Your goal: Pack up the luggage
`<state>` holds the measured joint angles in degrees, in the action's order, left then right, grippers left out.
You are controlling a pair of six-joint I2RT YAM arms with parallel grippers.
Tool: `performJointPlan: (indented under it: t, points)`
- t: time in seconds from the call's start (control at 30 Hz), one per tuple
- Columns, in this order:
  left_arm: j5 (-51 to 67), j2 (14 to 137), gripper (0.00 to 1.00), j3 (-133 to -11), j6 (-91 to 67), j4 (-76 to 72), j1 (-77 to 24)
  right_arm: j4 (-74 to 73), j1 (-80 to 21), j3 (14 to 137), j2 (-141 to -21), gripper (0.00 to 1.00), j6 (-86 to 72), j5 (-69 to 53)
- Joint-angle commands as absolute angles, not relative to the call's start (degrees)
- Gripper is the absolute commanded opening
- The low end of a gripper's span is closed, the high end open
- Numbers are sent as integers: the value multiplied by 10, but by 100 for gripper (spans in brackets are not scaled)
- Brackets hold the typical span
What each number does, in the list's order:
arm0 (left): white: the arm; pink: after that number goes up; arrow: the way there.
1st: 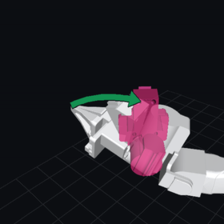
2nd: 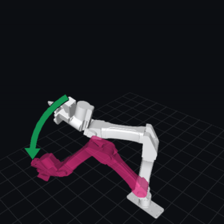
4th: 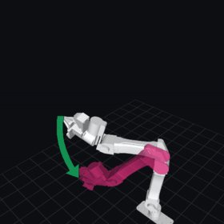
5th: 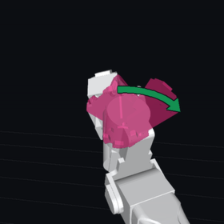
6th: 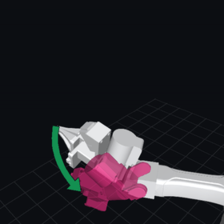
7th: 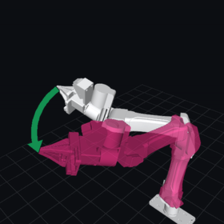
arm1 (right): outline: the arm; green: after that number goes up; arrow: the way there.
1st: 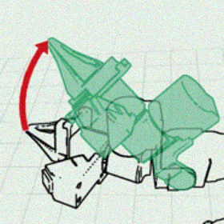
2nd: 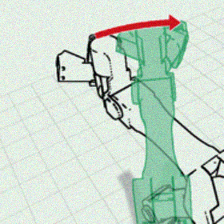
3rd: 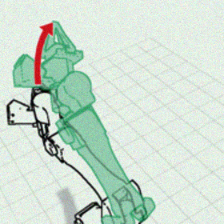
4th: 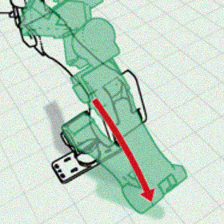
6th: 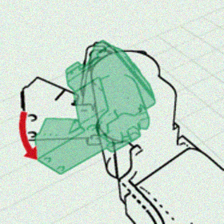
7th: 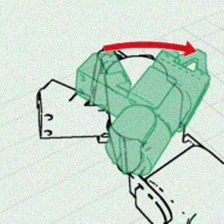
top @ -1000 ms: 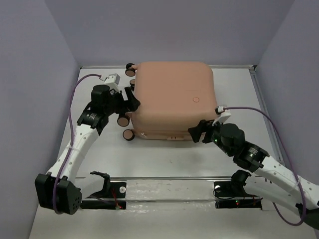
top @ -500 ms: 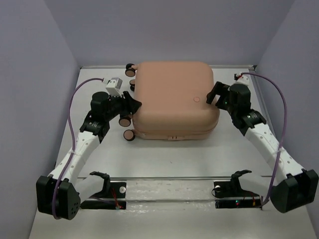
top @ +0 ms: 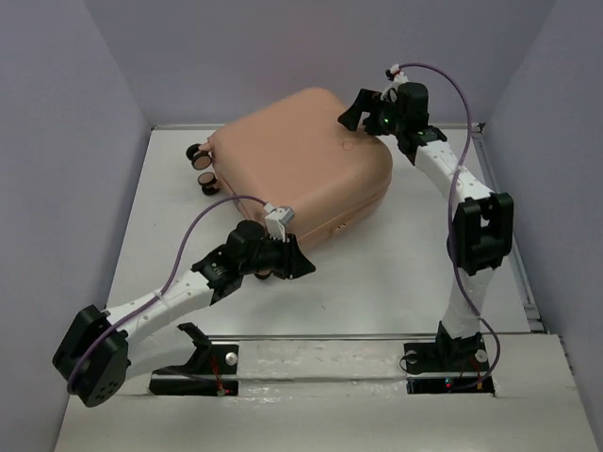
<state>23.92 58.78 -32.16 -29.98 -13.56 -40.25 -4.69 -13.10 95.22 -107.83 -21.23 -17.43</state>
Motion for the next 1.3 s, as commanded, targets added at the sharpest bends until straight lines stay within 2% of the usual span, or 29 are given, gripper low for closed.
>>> performJointPlan:
  t: [0.0, 0.1, 0.2, 0.27, 0.3, 0.33, 0.43, 0.53, 0.6, 0.67, 0.8, 0.87, 0.97, 1.07, 1.17, 1.27]
  points:
    - [273, 598, 31, -325, -353, -145, -430, -89, -192, 1108, -1165, 100, -303, -410]
    - [281, 606, 33, -367, -343, -144, -432, -94, -192, 1180, -1172, 100, -321, -392]
    - [291, 602, 40, -426, -327, -112, -433, -99, -182, 1201, -1141, 100, -318, -376]
    - [281, 573, 52, -457, -304, -68, -432, -106, -182, 1185, -1108, 100, -290, -367]
    - [252, 548, 63, -491, -290, -43, -432, -111, -182, 1150, -1067, 100, -266, -354]
    - [227, 536, 67, -509, -275, -13, -431, -112, -182, 1128, -1043, 100, -256, -351]
    - [128, 497, 80, -555, -223, 137, -404, -113, -182, 998, -930, 100, -222, -324]
    - [81, 462, 88, -540, -186, 203, -339, -99, -198, 868, -832, 100, -201, -273]
    - [38, 452, 91, -521, -171, 254, -304, -64, -214, 727, -731, 100, -203, -250]
    - [57, 445, 91, -540, -164, 277, -287, -34, -228, 592, -665, 100, -226, -246]
    - [-53, 466, 95, -580, -145, 330, -280, 20, -290, 446, -538, 100, -257, -215]
    - [-61, 489, 97, -577, -124, 358, -277, 29, -307, 411, -515, 100, -263, -200]
    - [46, 510, 96, -559, -114, 341, -277, 40, -322, 368, -497, 100, -272, -185]
    - [57, 534, 96, -555, -111, 341, -275, 58, -328, 345, -492, 100, -279, -193]
    - [88, 569, 93, -545, -108, 332, -276, 76, -340, 324, -486, 100, -291, -202]
    - [136, 598, 83, -541, -105, 319, -276, 101, -357, 303, -485, 100, -301, -205]
